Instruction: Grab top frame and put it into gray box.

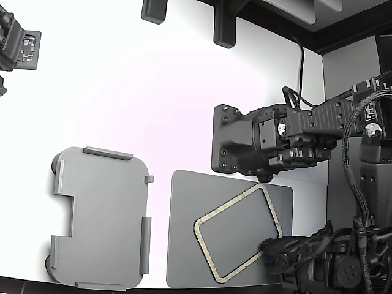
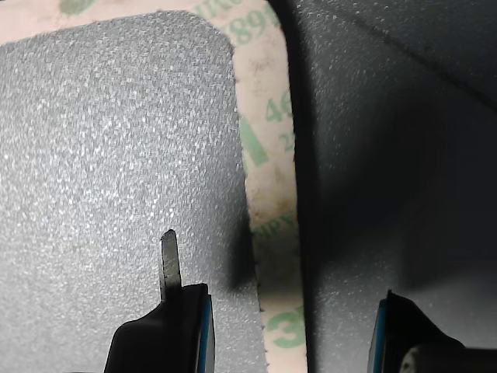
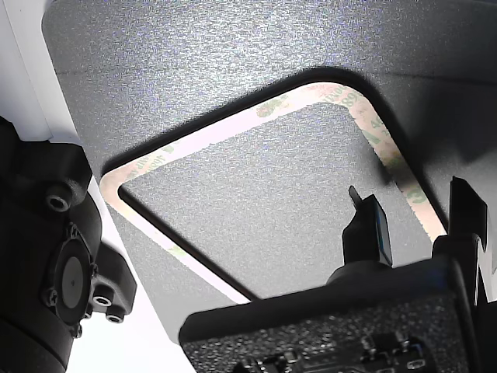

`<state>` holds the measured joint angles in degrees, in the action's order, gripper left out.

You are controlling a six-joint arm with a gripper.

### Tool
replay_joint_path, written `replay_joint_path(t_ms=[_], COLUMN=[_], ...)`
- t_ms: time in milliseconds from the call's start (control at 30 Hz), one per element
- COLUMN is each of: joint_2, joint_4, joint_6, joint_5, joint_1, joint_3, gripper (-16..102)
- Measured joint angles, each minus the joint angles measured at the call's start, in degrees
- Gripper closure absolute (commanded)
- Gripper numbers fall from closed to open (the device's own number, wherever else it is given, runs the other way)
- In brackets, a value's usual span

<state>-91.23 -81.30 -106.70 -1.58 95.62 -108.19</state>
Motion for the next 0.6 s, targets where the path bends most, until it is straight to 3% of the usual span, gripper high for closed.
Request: replay_joint_path(t_ms=[400, 600], joint_2=[0.4, 0.6], joint_4=[0.0, 0.4], joint_6=[-0.1, -0.3], joint_5=[0.9, 1.1], joint_1=[0.9, 1.1], joint_3=[0.4, 0.3], gripper=[2, 10])
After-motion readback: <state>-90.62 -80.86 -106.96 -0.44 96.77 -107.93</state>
